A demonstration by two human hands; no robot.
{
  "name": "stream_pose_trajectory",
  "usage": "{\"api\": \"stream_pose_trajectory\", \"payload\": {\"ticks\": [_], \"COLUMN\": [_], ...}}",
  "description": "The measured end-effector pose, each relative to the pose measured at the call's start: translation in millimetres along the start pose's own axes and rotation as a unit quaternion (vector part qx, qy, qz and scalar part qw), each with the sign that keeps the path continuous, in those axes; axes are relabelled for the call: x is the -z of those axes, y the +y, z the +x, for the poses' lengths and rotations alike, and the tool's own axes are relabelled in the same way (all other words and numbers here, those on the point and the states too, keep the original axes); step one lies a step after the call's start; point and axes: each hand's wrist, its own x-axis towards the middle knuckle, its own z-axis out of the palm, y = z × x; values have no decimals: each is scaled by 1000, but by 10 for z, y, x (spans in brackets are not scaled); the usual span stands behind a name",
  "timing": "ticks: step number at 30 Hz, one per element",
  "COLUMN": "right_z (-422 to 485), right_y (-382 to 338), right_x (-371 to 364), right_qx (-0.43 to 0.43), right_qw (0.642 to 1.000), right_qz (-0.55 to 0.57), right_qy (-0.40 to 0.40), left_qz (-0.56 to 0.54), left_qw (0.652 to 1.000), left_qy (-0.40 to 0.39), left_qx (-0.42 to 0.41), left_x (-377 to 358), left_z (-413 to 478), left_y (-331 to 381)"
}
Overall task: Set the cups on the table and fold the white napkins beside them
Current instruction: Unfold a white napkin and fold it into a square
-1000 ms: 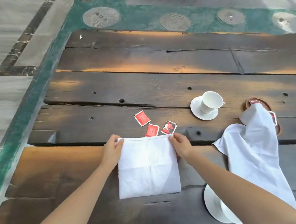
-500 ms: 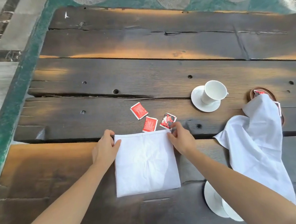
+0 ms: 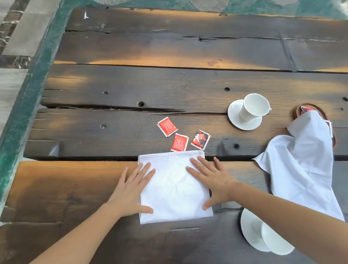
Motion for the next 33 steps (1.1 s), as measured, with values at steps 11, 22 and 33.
{"api": "stream_pose_trajectory", "payload": {"ticks": [11,22,33], "right_z": [-479,-564,-803], "right_y": [-361,-614,-728], "right_x": [-124,-168,-137], "right_qx": [115,25,-20], "right_qw": [986,994,977], "right_qz": [72,64,139], "right_qy": [96,82,159], "left_qz": [-19,-41,-168], "left_qw": [978,988,981], "left_qy": [96,97,90], "left_qx": [-184,-110,-28], "left_x": [-40,-32,-186], "left_z": [-620,-675,-822], "left_y": [244,365,421]}}
